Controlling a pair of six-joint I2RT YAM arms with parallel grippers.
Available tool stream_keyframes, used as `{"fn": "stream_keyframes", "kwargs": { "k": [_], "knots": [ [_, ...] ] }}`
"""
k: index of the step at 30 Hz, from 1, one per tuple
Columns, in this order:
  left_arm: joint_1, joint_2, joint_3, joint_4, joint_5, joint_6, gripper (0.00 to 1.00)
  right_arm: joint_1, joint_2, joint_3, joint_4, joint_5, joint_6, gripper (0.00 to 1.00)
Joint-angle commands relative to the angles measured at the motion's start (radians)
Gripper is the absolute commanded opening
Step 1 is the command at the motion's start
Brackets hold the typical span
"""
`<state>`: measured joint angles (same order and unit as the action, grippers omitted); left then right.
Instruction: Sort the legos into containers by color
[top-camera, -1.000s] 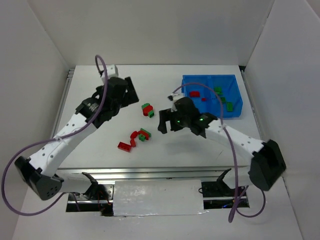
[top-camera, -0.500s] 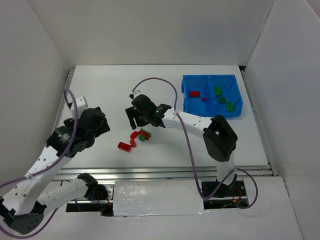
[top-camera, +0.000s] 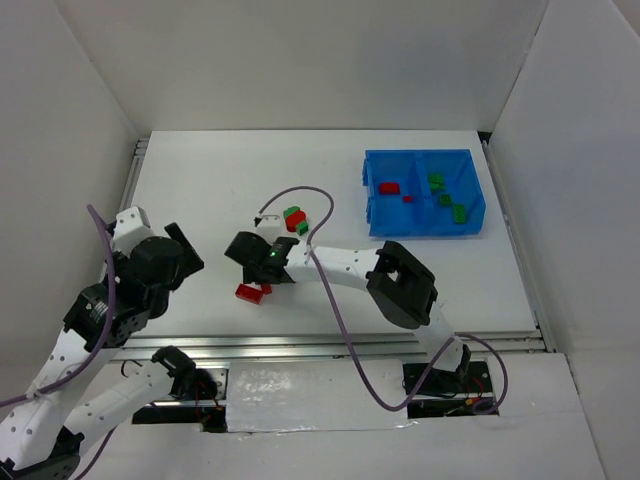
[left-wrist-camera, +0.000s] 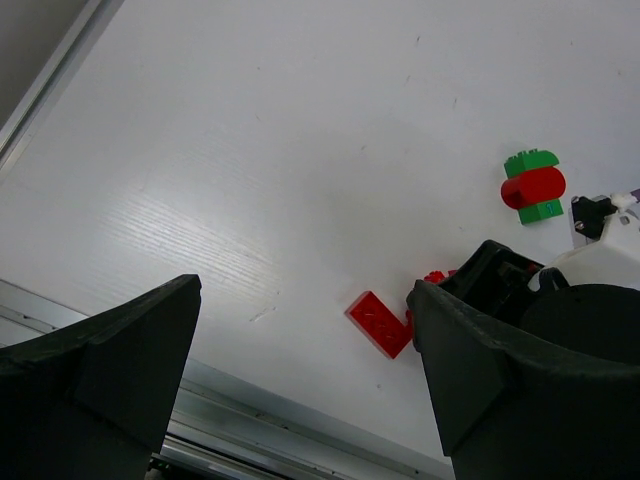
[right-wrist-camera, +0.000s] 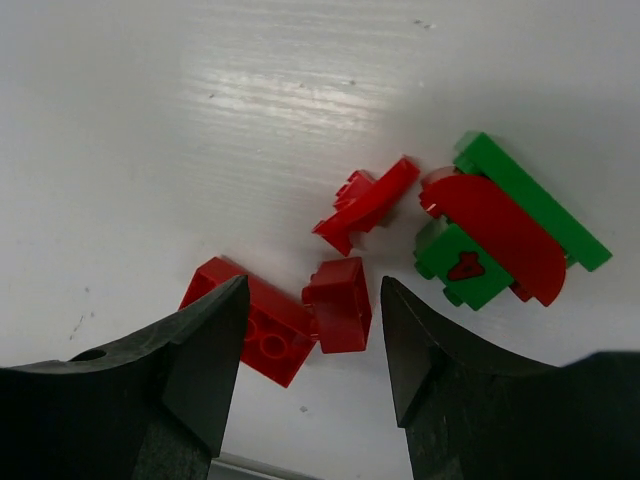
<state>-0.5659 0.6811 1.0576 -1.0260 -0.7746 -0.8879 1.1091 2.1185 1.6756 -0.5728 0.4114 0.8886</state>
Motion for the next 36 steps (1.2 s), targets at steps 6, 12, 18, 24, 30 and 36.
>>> {"fn": "stream_keyframes", "kwargs": {
  "k": [6, 12, 18, 24, 30, 36],
  "knots": [
    [0.001, 0.017, -0.022, 0.086, 0.069, 0.083, 1.00, -0.012, 0.027, 0.059, -0.055, 0.144, 0.147, 0.62],
    [0.001, 0.005, -0.027, 0.096, 0.089, 0.095, 1.00, -0.031, 0.093, 0.144, -0.099, 0.155, 0.162, 0.62],
    [0.003, -0.012, -0.033, 0.107, 0.100, 0.107, 0.99, -0.040, 0.123, 0.160, -0.088, 0.129, 0.168, 0.61],
    [0.003, -0.014, -0.034, 0.113, 0.107, 0.116, 1.00, -0.037, 0.130, 0.145, -0.058, 0.101, 0.171, 0.55],
    [0.001, -0.015, -0.036, 0.118, 0.112, 0.119, 1.00, -0.037, 0.172, 0.191, -0.071, 0.090, 0.165, 0.49],
    [0.003, -0.021, -0.038, 0.119, 0.112, 0.121, 1.00, -0.040, 0.190, 0.207, -0.072, 0.087, 0.142, 0.28]
  ]
}}
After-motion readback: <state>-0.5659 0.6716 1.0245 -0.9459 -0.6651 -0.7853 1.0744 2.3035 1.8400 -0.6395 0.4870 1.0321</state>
